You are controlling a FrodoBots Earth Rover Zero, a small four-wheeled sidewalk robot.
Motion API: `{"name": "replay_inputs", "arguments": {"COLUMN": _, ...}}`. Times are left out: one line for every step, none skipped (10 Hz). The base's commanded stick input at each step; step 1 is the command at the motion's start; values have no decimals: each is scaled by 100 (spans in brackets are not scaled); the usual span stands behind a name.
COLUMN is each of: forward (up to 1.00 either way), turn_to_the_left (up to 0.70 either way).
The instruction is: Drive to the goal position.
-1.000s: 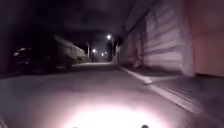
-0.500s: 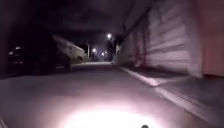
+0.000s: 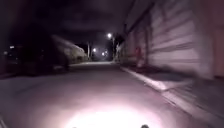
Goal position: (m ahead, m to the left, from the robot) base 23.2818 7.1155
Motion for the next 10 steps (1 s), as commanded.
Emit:
{"name": "replay_inputs", "arguments": {"forward": 70, "turn_to_the_left": -26}}
{"name": "replay_inputs", "arguments": {"forward": 70, "turn_to_the_left": -14}}
{"name": "replay_inputs", "arguments": {"forward": 70, "turn_to_the_left": 0}}
{"name": "replay_inputs", "arguments": {"forward": 70, "turn_to_the_left": 0}}
{"name": "replay_inputs", "arguments": {"forward": 70, "turn_to_the_left": 0}}
{"name": "replay_inputs", "arguments": {"forward": 70, "turn_to_the_left": 0}}
{"name": "replay_inputs", "arguments": {"forward": 70, "turn_to_the_left": 0}}
{"name": "replay_inputs", "arguments": {"forward": 70, "turn_to_the_left": 0}}
{"name": "replay_inputs", "arguments": {"forward": 70, "turn_to_the_left": 0}}
{"name": "replay_inputs", "arguments": {"forward": 70, "turn_to_the_left": 0}}
